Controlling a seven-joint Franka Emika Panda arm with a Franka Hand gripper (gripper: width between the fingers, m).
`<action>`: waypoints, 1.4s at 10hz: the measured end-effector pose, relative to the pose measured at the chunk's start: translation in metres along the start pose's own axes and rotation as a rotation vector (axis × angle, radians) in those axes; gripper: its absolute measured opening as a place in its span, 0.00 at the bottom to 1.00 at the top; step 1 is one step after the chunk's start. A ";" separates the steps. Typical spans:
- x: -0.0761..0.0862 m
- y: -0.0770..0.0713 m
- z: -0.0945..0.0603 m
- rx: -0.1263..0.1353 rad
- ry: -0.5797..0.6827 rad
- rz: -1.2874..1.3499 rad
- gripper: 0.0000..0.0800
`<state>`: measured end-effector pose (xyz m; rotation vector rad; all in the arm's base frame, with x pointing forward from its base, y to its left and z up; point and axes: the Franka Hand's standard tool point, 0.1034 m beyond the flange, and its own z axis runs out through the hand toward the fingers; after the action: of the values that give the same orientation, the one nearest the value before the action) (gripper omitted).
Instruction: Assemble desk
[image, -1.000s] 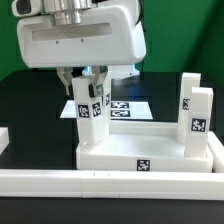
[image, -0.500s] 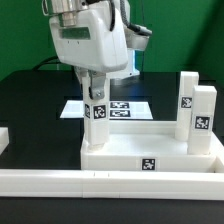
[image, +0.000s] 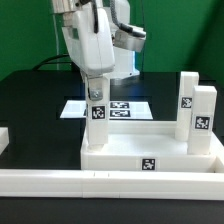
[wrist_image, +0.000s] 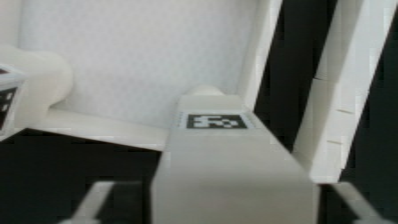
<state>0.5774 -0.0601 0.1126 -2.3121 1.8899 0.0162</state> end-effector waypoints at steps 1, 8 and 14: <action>0.000 0.000 0.000 0.000 0.000 -0.003 0.70; -0.009 -0.002 0.002 -0.007 0.001 -0.535 0.81; -0.006 -0.005 0.000 -0.062 0.036 -1.068 0.81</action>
Offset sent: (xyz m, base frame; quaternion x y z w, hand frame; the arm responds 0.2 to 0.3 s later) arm -0.0007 0.0001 -0.0013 -0.0111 0.0236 -0.2580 0.9658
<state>0.5811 -0.0537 0.1138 -3.0335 0.4639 -0.0903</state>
